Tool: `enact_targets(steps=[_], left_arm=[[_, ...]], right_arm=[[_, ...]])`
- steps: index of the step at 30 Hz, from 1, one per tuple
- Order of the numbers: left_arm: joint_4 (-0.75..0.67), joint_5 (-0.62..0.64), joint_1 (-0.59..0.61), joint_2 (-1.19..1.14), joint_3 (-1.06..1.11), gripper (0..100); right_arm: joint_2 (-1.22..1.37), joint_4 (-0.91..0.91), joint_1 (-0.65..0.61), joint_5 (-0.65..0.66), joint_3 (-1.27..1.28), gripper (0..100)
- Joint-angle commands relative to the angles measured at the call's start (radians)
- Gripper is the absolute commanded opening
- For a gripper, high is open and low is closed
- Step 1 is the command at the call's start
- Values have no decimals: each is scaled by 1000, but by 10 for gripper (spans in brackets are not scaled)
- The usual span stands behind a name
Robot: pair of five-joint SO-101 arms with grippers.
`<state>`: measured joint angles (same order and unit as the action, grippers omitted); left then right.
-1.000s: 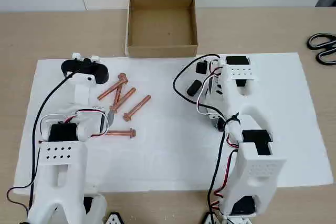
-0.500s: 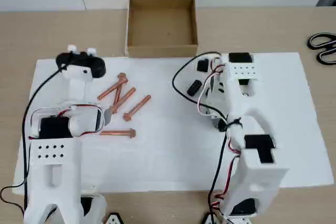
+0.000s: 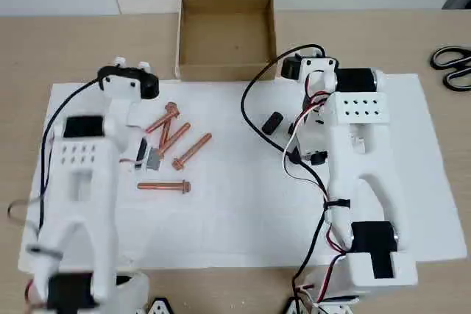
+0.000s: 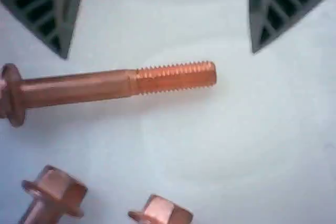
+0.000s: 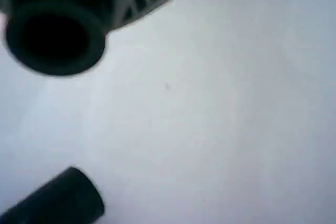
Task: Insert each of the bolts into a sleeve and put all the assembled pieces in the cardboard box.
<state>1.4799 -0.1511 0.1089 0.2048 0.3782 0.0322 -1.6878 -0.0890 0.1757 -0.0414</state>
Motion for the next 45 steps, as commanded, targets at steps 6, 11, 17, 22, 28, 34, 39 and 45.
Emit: enact_targets(steps=[6,11,17,22,28,34,39,45], left_arm=[[104,-14,-23,-209,-153,213],[64,-6,-107,-216,-166,213],[66,109,-210,-216,-217,212],[103,77,-180,-209,-213,212],[167,-603,-103,-215,-214,210],[124,-901,-95,-218,-211,210],[-23,-907,-155,-218,-143,210],[-152,-907,-216,-218,-25,210]], right_arm=[[-59,-19,5,9,-34,9],[-56,-19,5,6,-34,9],[-56,-19,5,5,-32,9],[-56,-16,5,5,5,9],[-56,-8,5,6,25,9],[-56,-8,5,3,26,9],[-56,-7,5,2,35,9],[-56,-7,5,2,35,9]])
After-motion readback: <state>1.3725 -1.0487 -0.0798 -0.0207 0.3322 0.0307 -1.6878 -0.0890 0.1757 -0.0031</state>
